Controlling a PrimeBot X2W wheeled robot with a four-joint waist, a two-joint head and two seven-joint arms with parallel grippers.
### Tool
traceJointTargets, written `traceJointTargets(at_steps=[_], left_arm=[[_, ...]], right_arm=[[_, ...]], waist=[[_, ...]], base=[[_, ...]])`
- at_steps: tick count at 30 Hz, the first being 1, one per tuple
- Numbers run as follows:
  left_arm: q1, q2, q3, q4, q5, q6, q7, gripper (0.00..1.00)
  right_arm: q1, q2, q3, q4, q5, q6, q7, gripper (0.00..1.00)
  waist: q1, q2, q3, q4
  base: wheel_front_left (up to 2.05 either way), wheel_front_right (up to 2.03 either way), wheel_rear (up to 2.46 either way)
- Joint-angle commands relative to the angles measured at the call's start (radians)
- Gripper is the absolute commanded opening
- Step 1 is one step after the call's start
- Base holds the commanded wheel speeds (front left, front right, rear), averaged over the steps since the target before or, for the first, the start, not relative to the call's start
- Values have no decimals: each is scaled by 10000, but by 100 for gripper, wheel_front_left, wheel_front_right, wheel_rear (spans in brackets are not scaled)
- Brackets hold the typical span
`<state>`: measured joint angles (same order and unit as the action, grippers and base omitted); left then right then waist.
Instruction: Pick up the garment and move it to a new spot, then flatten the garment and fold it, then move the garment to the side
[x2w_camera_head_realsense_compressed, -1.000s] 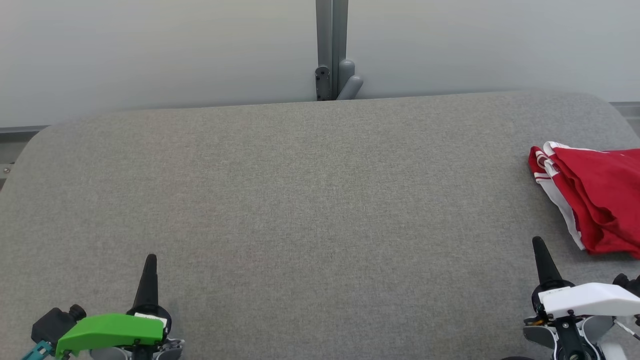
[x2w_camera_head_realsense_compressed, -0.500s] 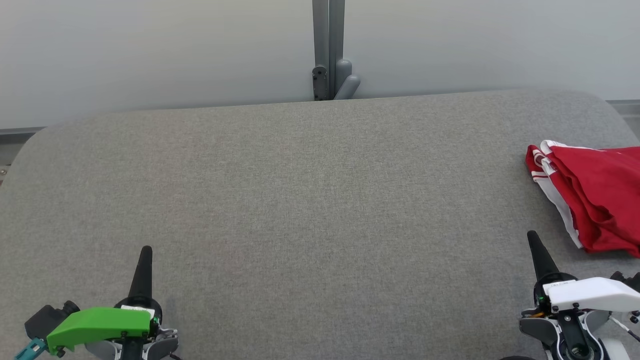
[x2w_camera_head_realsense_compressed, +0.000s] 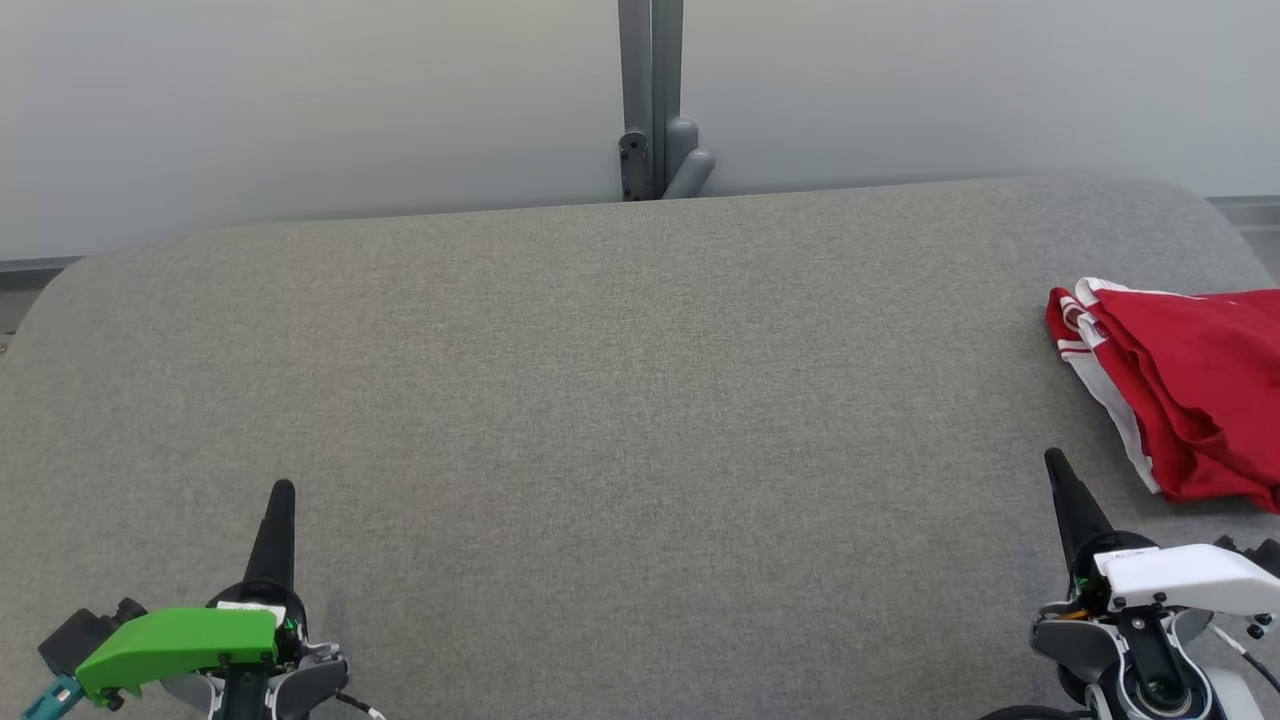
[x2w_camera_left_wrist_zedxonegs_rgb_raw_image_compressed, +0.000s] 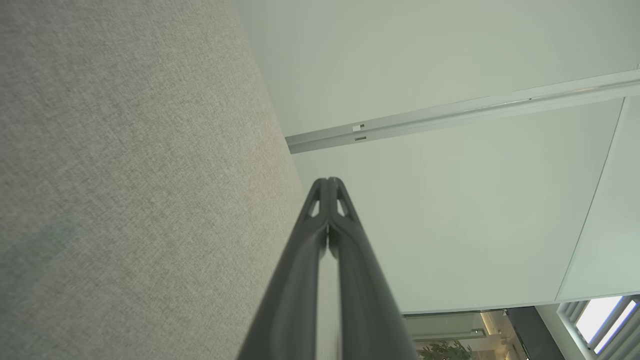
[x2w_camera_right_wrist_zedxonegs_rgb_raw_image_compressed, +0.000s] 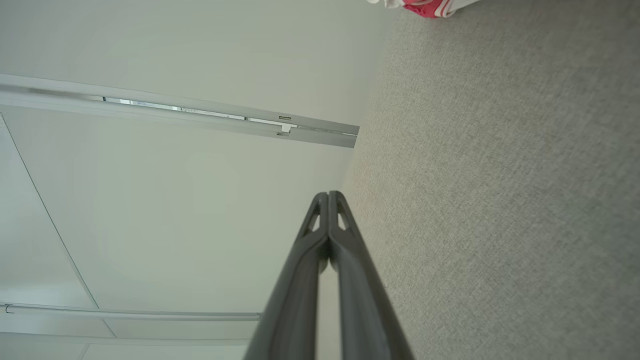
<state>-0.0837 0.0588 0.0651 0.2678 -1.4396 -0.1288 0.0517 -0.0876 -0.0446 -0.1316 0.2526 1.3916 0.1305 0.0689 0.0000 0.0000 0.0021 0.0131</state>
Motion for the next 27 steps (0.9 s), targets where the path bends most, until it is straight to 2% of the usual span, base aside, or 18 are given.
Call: traceJointTargets(at_steps=[1,20,27], left_arm=[[-230,67,67,-57,-207,-28,61,0],[-429,41,318,-103,-1680,-34,467,0],[-453,30,370,-107,-1848,-33,527,0]], right_arm=[[-157,-58,20,-11,224,5,54,0],[-375,-76,124,47,1965,4,445,0],[-392,-78,140,54,2222,4,518,0]], waist=[[0,0,1,-5],[0,0,12,-111],[0,0,14,-131]], base=[[0,0,0],[0,0,0],[0,0,0]])
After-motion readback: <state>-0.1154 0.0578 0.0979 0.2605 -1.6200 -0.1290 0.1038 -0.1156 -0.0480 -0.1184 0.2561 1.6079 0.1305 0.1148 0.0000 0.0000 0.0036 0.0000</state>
